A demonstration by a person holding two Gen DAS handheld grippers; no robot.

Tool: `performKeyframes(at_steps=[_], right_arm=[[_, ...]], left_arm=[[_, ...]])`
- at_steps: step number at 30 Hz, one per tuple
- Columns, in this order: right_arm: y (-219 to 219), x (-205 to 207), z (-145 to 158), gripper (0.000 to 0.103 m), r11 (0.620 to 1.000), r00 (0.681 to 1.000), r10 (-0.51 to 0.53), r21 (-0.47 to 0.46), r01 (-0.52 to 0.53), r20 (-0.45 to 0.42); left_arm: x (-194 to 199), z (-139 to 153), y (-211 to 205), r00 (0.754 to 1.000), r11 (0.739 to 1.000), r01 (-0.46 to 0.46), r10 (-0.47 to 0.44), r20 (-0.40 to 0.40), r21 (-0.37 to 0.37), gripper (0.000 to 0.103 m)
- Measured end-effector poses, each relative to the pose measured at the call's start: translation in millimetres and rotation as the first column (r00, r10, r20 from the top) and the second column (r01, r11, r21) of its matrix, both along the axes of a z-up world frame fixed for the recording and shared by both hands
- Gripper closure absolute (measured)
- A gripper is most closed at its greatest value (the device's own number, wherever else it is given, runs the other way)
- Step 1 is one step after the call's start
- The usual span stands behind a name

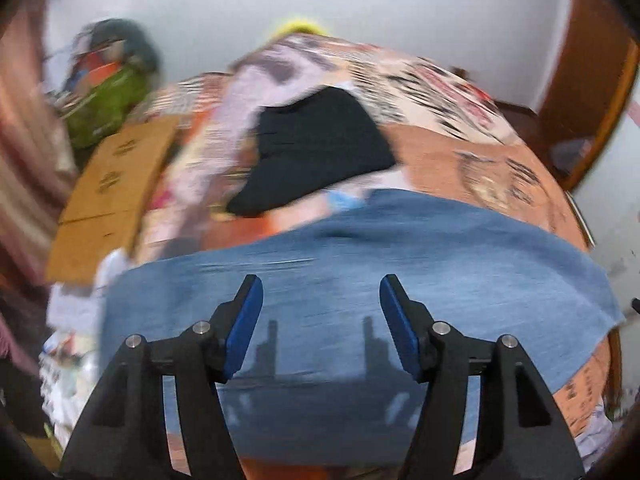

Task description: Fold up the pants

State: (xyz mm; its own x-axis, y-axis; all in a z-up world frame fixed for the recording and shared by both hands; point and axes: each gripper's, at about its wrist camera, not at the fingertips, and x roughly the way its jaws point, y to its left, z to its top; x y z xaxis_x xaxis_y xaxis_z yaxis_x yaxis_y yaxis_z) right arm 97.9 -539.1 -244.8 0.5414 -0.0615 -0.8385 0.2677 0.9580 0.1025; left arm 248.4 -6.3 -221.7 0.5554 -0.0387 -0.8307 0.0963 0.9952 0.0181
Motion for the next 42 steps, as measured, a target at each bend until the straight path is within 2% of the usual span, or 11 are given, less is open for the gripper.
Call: performKeyframes(at_steps=[5, 8, 11, 15, 17, 20, 22, 25, 36, 40, 42], right_arm=[[-18.6, -12.3, -23.6, 0.065, 0.991, 0.998, -0.045, 0.126, 0.049, -0.036], [-24.0, -15.1, -35.5, 0.065, 0.978, 0.996, -0.069, 0.192, 0.078, -0.050], [-28.0, -14.0, -41.1, 0.065, 0.966, 0.995, -0.086, 0.239, 0.097, -0.057], [-30.4, -18.6, -31.8, 0.065, 0.971, 0.996, -0.085, 0.220, 0.092, -0.040], [-31.5, -22.1, -27.5, 0.065, 0.972, 0.996, -0.080, 0.216, 0.088, -0.047], [-29.3, -27.0, -26.7, 0.065, 0.970, 0.996, -0.081, 0.226, 0.090, -0.050], [-24.2, -26.8, -31.6, 0.064, 0.973, 0.995, -0.068, 0.218, 0.081, -0.070], [-15.4, -23.6, -40.1, 0.047, 0.989, 0.994, -0.062, 0.129, 0.074, -0.090], [-7.5, 8.7, -59.3, 0.047, 0.998, 0.997, 0.050, 0.042, -0.048, -0.062], [-9.0, 7.9, -60.2, 0.062, 0.992, 0.997, 0.073, 0.104, -0.068, -0.038], [-9.9, 7.7, -59.3, 0.076, 0.994, 0.997, 0.073, 0.090, -0.069, -0.035]], left_arm=[[14.0, -34.7, -64.9, 0.991, 0.994, 0.110, -0.107, -0.083, 0.026, 0.042], [13.5, -53.9, -85.8, 0.983, 0.989, 0.140, -0.133, -0.126, 0.053, 0.042], [4.5, -59.2, -95.0, 0.992, 0.986, 0.114, -0.108, -0.059, 0.123, 0.032], [6.0, -60.0, -86.7, 0.993, 0.992, 0.100, -0.094, -0.075, 0.078, 0.030], [9.2, -61.5, -78.6, 0.994, 0.997, 0.069, -0.065, -0.092, 0.038, 0.022], [11.1, -64.1, -72.7, 0.994, 0.999, 0.038, -0.038, -0.102, -0.008, 0.020], [8.5, -63.5, -73.2, 0.995, 0.999, 0.039, -0.039, -0.095, -0.001, 0.020], [6.6, -63.4, -73.4, 0.995, 0.999, 0.039, -0.039, -0.091, 0.002, 0.020], [4.8, -63.4, -72.0, 0.996, 0.999, 0.033, -0.034, -0.085, -0.009, 0.020], [4.6, -63.1, -72.4, 0.996, 0.999, 0.034, -0.034, -0.085, -0.006, 0.020], [4.6, -62.9, -72.5, 0.996, 0.999, 0.034, -0.034, -0.086, -0.005, 0.020]])
